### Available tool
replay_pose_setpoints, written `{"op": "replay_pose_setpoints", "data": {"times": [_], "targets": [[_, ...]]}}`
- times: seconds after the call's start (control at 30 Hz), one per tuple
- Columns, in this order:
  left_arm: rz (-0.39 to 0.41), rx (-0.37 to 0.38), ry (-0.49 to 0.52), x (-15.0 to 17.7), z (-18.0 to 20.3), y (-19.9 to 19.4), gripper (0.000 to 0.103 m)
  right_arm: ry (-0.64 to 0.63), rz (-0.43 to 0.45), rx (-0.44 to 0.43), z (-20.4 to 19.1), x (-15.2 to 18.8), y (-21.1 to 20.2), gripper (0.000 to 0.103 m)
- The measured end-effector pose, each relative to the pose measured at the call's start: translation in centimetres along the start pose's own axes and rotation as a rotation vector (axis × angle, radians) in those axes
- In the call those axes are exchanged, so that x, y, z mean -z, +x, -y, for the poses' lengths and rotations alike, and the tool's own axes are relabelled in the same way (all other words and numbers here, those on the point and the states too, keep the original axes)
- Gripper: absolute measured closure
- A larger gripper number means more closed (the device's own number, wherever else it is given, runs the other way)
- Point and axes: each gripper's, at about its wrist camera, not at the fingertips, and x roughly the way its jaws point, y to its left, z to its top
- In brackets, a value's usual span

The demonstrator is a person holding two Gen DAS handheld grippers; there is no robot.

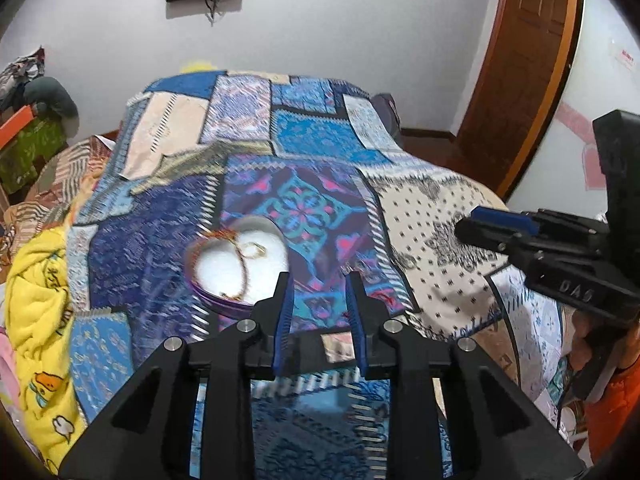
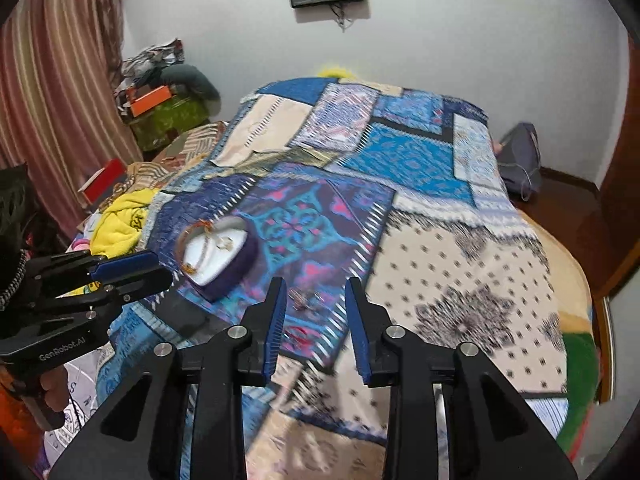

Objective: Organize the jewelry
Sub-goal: 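Grasp a gold ring with the left tool while the right tool grasps the red string bracelet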

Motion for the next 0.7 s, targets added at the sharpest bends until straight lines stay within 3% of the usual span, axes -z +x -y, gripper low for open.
{"op": "replay_pose_setpoints", "data": {"times": [0.33,0.5,0.7], "targets": [[-0.148,0.043,0.024,2.4,1.9,5.0,0.077,0.033,-0.103,-0.002,2.5,3.3,2.0,0.074],[-0.224,0.115,0.010,3.1,2.3,7.4,0.077,0.039,-0.152,-0.022,2.9,4.6,3.6,0.074],[-0.258,0.139,-0.007,3.2,2.7,9.6,0.077,0.052,-0.173,-0.044,3.3,5.0,4.6,0.074]]}}
